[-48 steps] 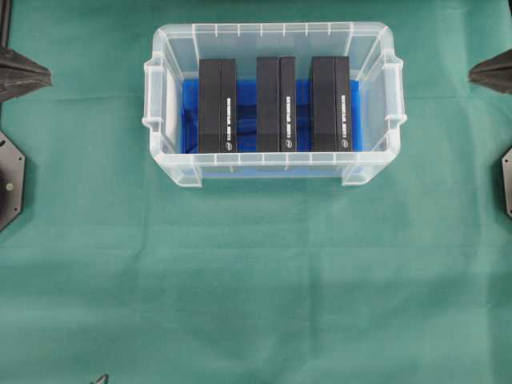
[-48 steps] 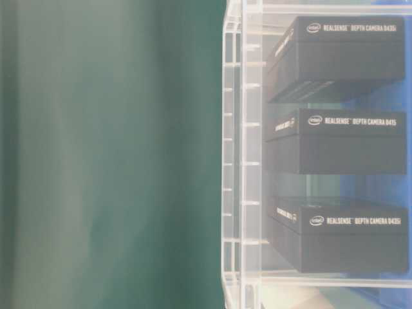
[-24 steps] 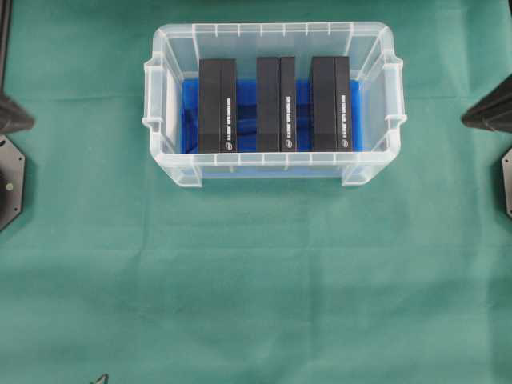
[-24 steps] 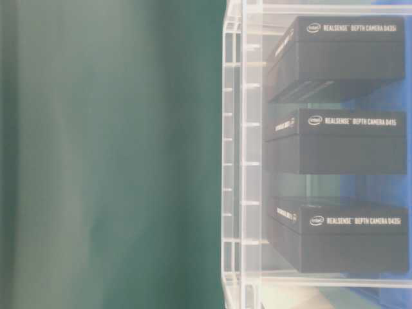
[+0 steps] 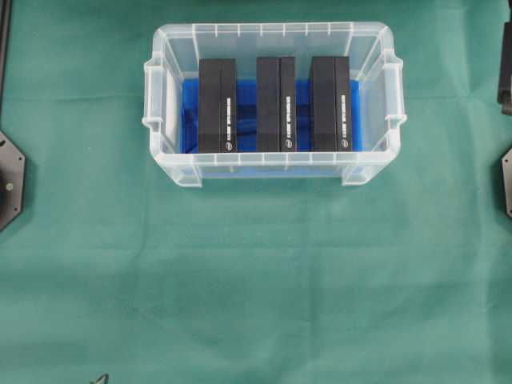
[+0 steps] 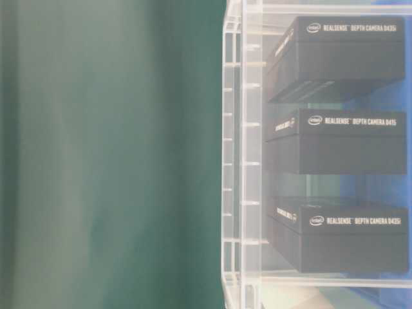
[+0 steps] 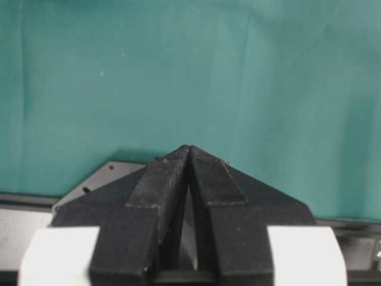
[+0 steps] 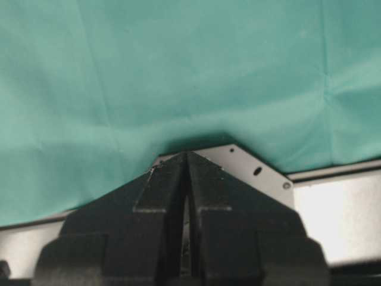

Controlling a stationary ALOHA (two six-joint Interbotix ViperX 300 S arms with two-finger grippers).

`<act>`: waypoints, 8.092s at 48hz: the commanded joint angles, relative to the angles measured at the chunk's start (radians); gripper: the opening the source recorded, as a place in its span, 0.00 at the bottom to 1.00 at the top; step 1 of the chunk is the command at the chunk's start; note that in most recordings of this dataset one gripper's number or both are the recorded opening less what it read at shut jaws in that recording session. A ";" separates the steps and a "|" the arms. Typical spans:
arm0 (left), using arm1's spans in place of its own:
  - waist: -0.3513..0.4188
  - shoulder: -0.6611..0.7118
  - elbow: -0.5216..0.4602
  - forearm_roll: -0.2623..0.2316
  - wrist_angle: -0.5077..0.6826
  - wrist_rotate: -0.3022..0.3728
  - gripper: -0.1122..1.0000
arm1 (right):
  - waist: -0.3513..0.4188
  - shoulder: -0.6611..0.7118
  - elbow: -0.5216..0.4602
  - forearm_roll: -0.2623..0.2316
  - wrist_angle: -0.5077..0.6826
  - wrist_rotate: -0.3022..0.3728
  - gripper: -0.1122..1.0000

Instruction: Take the box out of the case with the right arm.

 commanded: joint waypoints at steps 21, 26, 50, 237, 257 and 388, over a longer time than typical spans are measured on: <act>-0.005 0.012 -0.025 0.000 -0.003 -0.003 0.10 | -0.014 0.020 -0.029 -0.026 0.008 0.701 0.10; -0.005 0.014 -0.025 0.000 -0.003 -0.003 0.10 | -0.015 0.020 -0.029 -0.049 0.011 0.917 0.10; -0.005 0.014 -0.025 0.000 -0.003 -0.005 0.10 | -0.048 0.037 -0.021 -0.074 0.005 1.088 0.10; -0.005 0.037 -0.020 0.008 0.044 -0.021 0.10 | -0.187 0.881 -0.761 -0.095 -0.176 0.963 0.96; -0.005 0.037 -0.020 0.008 0.044 -0.021 0.10 | -0.186 0.884 -0.761 -0.086 -0.170 0.953 0.96; -0.005 0.037 -0.018 0.008 0.044 -0.023 0.10 | -0.189 0.939 -0.601 -0.072 -0.296 1.020 0.95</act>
